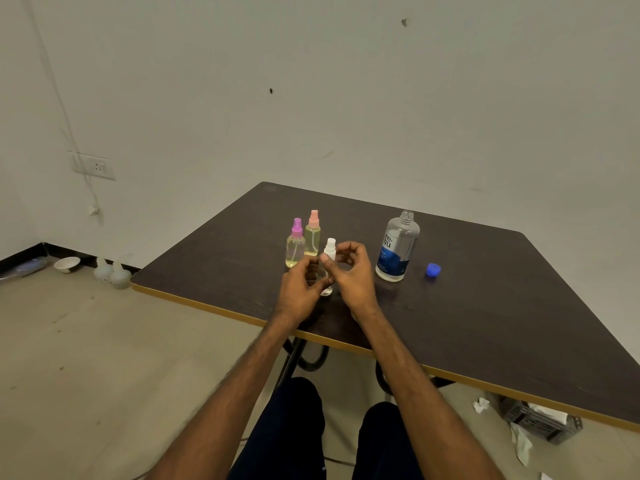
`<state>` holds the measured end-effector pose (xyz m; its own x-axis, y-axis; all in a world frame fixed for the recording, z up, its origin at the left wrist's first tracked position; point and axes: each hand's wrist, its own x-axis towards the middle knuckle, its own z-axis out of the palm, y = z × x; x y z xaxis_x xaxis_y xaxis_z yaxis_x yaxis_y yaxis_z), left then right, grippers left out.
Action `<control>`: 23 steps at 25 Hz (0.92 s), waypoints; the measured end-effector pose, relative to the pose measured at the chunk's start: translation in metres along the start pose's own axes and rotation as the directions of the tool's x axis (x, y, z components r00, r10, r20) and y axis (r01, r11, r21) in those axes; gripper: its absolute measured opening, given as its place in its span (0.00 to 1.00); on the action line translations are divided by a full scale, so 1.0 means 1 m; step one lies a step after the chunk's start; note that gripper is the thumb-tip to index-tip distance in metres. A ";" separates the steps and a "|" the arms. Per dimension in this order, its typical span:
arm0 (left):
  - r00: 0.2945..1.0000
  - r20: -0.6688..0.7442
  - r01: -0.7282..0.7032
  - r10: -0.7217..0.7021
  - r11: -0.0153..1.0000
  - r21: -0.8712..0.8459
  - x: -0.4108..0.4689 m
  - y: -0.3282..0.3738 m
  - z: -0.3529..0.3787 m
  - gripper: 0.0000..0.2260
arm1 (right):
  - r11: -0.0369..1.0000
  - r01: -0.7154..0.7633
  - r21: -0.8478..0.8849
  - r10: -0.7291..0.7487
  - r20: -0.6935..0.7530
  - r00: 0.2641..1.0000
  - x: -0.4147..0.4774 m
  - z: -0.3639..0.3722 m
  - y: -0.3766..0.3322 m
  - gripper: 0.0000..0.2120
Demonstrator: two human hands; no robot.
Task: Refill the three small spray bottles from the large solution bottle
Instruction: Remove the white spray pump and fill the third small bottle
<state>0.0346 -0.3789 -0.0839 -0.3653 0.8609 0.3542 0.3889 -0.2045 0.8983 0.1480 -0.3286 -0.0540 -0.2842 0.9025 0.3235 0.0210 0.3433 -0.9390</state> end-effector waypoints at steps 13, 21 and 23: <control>0.999 0.027 0.027 -0.027 1.000 -0.014 0.000 0.001 -0.001 0.17 | 0.994 -0.025 -0.103 0.037 0.123 0.992 0.013 -0.006 0.000 0.14; 0.999 0.014 0.043 -0.043 0.999 0.001 0.000 0.004 0.001 0.16 | 0.920 0.066 -0.385 -0.056 0.037 0.998 0.016 -0.003 -0.004 0.14; 0.999 0.013 0.050 -0.050 0.999 0.001 0.000 0.004 0.001 0.16 | 0.921 0.075 -0.383 -0.066 0.035 0.997 0.014 -0.004 -0.004 0.15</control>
<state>0.0374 -0.3796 -0.0805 -0.3733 0.8760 0.3055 0.3714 -0.1607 0.9145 0.1478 -0.3164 -0.0451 -0.3186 0.8681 0.3807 0.3650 0.4830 -0.7959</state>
